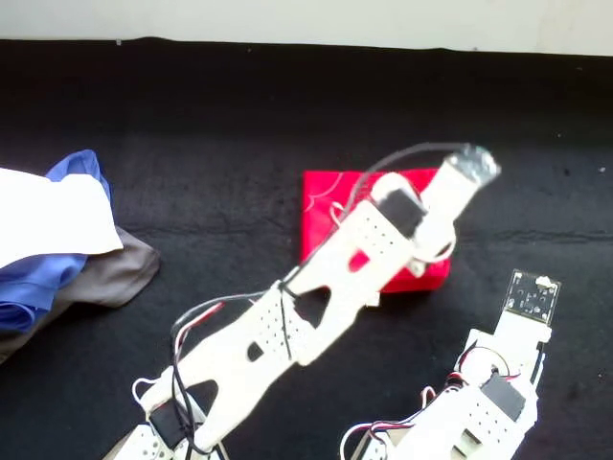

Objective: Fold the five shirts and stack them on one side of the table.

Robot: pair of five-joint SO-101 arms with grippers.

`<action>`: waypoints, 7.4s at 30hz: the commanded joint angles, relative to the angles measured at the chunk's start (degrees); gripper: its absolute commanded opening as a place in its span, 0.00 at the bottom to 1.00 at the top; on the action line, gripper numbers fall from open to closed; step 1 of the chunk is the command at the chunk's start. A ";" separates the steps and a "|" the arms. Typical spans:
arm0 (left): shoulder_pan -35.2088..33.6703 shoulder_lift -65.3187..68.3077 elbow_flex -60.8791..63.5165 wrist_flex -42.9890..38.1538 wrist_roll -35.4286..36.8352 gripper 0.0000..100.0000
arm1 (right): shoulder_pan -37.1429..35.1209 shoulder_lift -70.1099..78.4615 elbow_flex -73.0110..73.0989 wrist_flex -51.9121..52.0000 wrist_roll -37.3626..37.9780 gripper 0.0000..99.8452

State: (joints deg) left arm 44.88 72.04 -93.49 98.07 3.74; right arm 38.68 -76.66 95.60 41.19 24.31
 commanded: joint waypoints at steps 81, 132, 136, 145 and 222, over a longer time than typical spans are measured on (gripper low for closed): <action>-24.84 -60.88 5.23 3.60 -0.35 0.01 | -0.66 -0.92 4.26 0.31 0.26 0.01; -57.19 -105.45 167.87 -69.10 -13.71 0.01 | -2.33 -0.92 4.70 0.40 0.53 0.01; -57.10 -105.45 168.40 -70.24 -13.63 0.01 | -2.33 -0.92 4.62 0.40 0.53 0.01; -58.33 -105.45 168.04 -70.24 -13.45 0.01 | -2.59 -1.01 3.30 4.18 0.44 0.01; -57.63 -104.92 168.40 -70.33 -13.89 0.01 | -7.87 115.30 -126.20 4.88 -0.79 0.01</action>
State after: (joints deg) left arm -12.97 -32.75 74.77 28.62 -9.54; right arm 27.87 36.22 -23.60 50.33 22.81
